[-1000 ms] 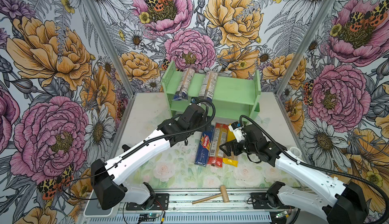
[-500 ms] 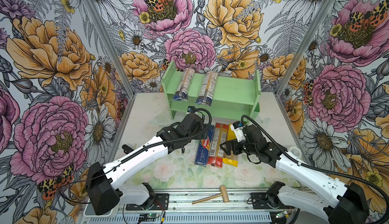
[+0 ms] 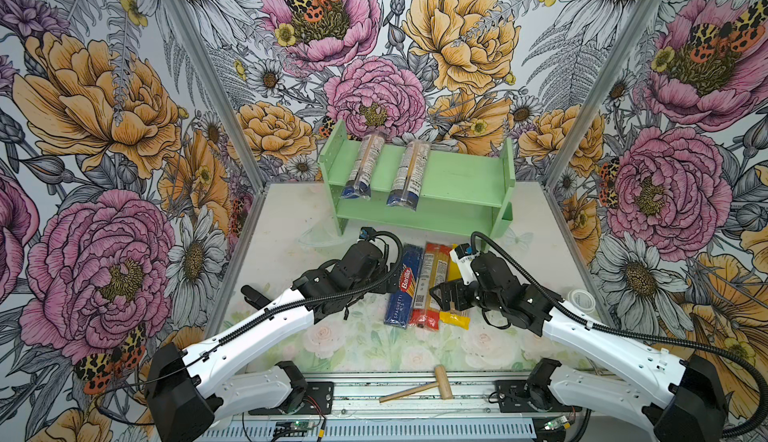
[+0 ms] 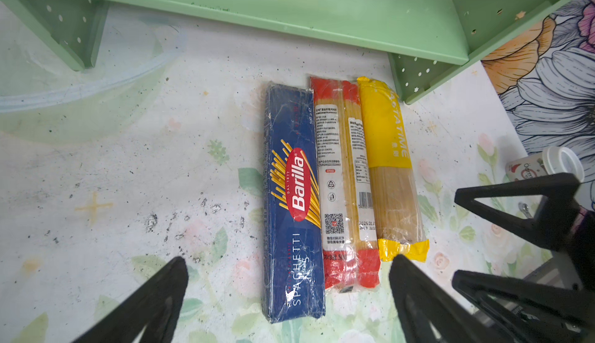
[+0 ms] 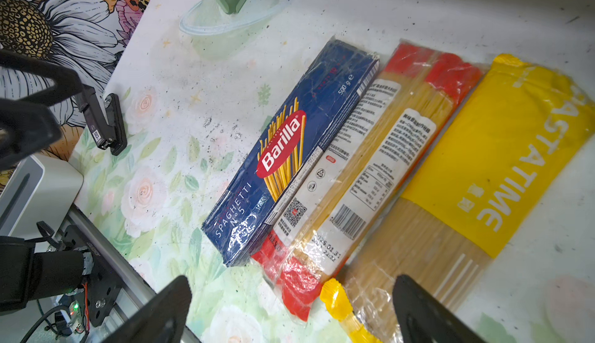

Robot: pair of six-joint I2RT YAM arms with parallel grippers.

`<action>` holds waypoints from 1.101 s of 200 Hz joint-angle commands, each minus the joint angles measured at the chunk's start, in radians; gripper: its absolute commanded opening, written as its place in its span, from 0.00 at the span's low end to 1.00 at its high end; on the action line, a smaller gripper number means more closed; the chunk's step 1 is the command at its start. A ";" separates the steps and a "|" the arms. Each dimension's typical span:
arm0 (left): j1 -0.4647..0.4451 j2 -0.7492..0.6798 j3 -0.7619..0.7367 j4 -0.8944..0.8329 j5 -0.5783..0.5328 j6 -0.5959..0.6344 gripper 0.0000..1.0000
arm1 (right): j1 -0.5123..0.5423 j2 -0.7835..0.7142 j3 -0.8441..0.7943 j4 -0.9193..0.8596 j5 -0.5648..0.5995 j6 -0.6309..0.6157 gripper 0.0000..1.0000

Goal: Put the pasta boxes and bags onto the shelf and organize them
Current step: 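Move the right gripper over the blue Barilla box while the left gripper draws back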

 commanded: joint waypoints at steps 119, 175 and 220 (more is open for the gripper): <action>0.096 -0.120 -0.184 0.065 0.229 -0.034 0.99 | 0.116 0.166 0.018 0.114 0.015 0.025 0.99; 0.141 -0.110 -0.258 0.173 0.343 -0.041 0.99 | 0.123 0.162 0.006 0.117 0.025 -0.003 0.99; 0.177 -0.073 -0.306 0.254 0.424 -0.064 0.99 | 0.123 0.164 0.004 0.117 0.016 -0.017 1.00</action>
